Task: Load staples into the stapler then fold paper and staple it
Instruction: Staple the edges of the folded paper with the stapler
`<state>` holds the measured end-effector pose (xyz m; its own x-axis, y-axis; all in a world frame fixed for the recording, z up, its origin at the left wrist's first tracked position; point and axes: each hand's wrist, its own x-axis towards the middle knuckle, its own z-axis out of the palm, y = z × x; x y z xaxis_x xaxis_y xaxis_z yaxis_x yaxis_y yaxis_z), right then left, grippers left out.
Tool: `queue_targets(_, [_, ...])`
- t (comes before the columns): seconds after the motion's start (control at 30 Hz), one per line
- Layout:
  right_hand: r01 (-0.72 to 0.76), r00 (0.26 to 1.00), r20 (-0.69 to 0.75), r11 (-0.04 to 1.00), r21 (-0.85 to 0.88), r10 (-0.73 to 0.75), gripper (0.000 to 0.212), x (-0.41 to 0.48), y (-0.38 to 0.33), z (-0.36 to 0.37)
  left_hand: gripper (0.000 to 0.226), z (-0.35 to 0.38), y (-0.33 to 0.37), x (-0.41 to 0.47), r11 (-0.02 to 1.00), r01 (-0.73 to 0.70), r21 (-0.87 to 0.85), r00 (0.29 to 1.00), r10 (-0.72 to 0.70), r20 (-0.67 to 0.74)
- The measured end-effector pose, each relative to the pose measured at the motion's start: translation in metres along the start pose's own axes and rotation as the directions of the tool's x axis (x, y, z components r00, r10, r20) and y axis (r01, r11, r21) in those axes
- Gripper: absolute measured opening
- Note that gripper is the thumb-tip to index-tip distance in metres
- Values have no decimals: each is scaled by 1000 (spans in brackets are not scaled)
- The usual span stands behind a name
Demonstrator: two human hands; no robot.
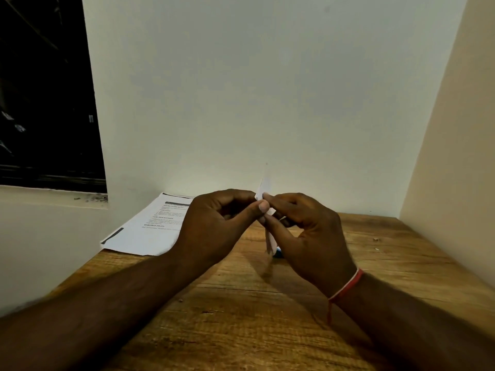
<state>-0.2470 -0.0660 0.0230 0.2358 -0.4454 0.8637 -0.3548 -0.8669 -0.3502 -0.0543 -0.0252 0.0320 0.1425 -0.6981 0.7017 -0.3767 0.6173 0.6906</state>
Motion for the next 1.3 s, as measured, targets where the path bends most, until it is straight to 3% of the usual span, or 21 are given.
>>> queue_targets(0.63, [26, 1000, 6, 999, 32, -26, 36, 3, -1, -7, 26, -5, 2, 3, 952, 170, -254, 983, -144, 116])
queue_targets(0.9, [22, 999, 34, 998, 53, -24, 33, 2, -4, -6, 10, -5, -3, 3, 983, 113, -147, 993, -106, 59])
queue_targets(1.07, [-164, 986, 10, 973, 162, 164, 23, 2, -9, -7, 12, -5, -2, 2, 999, 0, 50, 999, -2, 46])
queue_targets(1.3, [-314, 948, 15, 930, 189, 317, 11, 5, -7, -8, 7, -1, -2, 4, 1000, 15, 17, 997, -16, 71])
